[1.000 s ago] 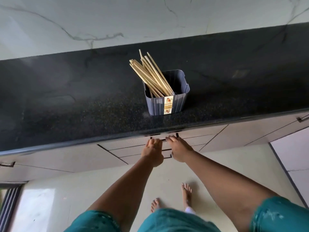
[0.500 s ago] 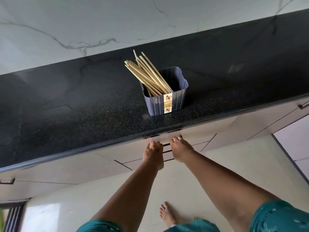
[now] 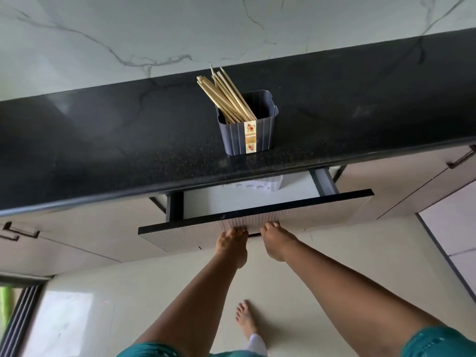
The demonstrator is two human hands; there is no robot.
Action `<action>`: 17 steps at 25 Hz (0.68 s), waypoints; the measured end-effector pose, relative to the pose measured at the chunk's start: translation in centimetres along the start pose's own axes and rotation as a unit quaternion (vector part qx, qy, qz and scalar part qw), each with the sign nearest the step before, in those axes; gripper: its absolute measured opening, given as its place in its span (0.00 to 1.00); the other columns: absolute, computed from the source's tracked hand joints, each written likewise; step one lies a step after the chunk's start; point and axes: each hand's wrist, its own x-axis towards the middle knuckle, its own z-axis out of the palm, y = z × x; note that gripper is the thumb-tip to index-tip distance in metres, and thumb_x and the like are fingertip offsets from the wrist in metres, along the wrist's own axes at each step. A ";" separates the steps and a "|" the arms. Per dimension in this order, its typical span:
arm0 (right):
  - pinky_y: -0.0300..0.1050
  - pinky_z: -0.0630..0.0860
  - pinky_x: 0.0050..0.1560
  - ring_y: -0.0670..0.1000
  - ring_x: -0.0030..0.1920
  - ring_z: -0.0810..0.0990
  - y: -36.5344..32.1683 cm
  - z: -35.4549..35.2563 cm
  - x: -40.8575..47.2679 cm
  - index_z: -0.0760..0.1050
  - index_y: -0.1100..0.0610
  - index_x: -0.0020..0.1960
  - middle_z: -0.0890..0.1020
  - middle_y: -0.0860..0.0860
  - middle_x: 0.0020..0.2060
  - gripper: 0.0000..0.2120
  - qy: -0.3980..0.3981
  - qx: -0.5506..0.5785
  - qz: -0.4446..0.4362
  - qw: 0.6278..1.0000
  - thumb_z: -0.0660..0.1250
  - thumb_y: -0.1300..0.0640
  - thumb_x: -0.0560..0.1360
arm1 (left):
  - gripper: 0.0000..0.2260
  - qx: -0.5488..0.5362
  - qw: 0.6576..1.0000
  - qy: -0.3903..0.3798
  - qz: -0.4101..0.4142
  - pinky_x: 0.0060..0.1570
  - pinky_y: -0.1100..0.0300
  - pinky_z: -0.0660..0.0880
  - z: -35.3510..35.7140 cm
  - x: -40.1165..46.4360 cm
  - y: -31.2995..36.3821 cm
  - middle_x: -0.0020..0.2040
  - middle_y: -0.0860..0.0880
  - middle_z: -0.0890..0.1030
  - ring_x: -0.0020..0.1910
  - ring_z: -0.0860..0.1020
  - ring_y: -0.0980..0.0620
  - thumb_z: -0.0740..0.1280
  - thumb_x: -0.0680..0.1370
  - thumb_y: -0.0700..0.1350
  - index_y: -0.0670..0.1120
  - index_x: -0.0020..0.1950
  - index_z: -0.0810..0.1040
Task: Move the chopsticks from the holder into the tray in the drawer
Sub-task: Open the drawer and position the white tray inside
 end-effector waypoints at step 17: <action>0.53 0.66 0.71 0.59 0.72 0.63 -0.8 13.0 -21.6 0.67 0.62 0.66 0.67 0.58 0.67 0.21 -0.061 0.027 -0.039 0.997 0.53 0.70 0.75 | 0.34 -0.094 0.993 -0.067 -0.035 0.77 0.50 0.47 13.1 -19.2 10.8 0.78 0.47 0.53 0.77 0.50 0.43 0.58 0.75 0.38 0.45 0.79 0.47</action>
